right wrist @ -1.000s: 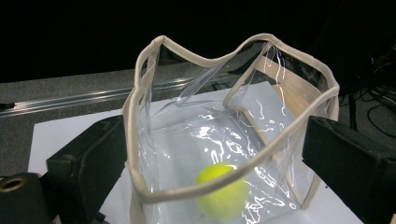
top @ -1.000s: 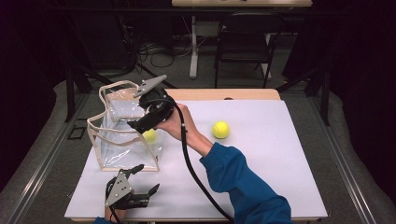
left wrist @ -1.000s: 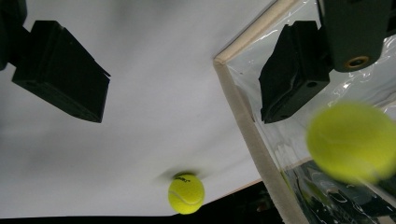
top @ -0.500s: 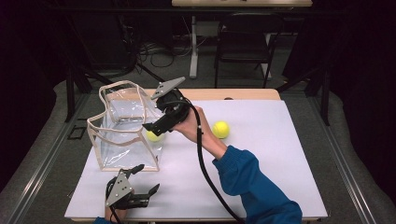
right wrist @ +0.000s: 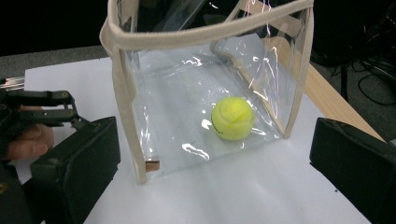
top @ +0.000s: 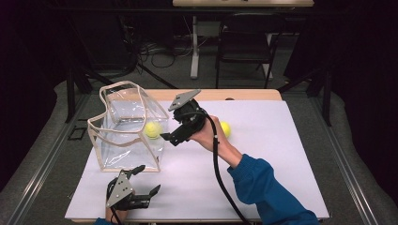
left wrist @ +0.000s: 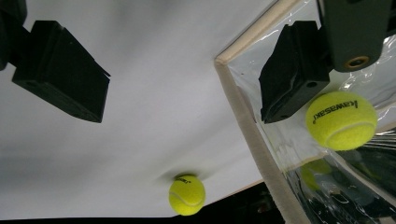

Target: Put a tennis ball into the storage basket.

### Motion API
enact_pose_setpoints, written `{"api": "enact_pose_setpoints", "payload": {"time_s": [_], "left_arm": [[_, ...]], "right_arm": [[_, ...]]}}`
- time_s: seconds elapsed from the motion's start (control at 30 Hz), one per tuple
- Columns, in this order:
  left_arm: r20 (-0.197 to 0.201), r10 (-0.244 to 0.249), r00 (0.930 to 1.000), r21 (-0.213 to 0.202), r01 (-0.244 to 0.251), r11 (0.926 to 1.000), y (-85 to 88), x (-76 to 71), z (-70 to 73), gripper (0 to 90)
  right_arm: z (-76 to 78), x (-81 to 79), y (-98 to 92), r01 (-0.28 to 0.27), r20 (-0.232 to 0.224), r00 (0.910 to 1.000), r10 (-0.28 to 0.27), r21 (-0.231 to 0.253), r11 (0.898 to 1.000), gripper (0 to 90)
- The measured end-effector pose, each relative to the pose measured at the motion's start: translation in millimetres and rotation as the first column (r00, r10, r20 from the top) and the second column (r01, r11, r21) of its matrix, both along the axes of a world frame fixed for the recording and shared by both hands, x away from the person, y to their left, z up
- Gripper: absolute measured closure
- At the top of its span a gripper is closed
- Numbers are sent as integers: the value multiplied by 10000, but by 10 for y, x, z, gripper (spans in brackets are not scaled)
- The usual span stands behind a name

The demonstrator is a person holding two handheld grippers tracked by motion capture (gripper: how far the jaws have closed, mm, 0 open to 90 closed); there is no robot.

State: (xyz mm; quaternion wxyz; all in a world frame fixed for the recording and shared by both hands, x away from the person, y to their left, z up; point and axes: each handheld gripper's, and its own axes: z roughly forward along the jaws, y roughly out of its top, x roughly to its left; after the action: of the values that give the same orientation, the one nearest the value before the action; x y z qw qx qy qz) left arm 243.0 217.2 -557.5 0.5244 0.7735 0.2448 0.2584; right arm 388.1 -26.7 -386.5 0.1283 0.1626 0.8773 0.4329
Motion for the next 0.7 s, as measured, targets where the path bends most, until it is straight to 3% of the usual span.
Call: {"api": "enact_pose_setpoints", "payload": {"time_s": [0.27,0.7], "left_arm": [[21,-30,10000,53,30,10000,-3,-3,1,160],[48,-37,10000,67,37,10000,-8,-3,-2,160]], "right_arm": [[-132,-81,-206,271,76,9996,-271,-2,9996,7],[-527,-163,-504,477,-545,9974,-473,66,9988,0]]}}
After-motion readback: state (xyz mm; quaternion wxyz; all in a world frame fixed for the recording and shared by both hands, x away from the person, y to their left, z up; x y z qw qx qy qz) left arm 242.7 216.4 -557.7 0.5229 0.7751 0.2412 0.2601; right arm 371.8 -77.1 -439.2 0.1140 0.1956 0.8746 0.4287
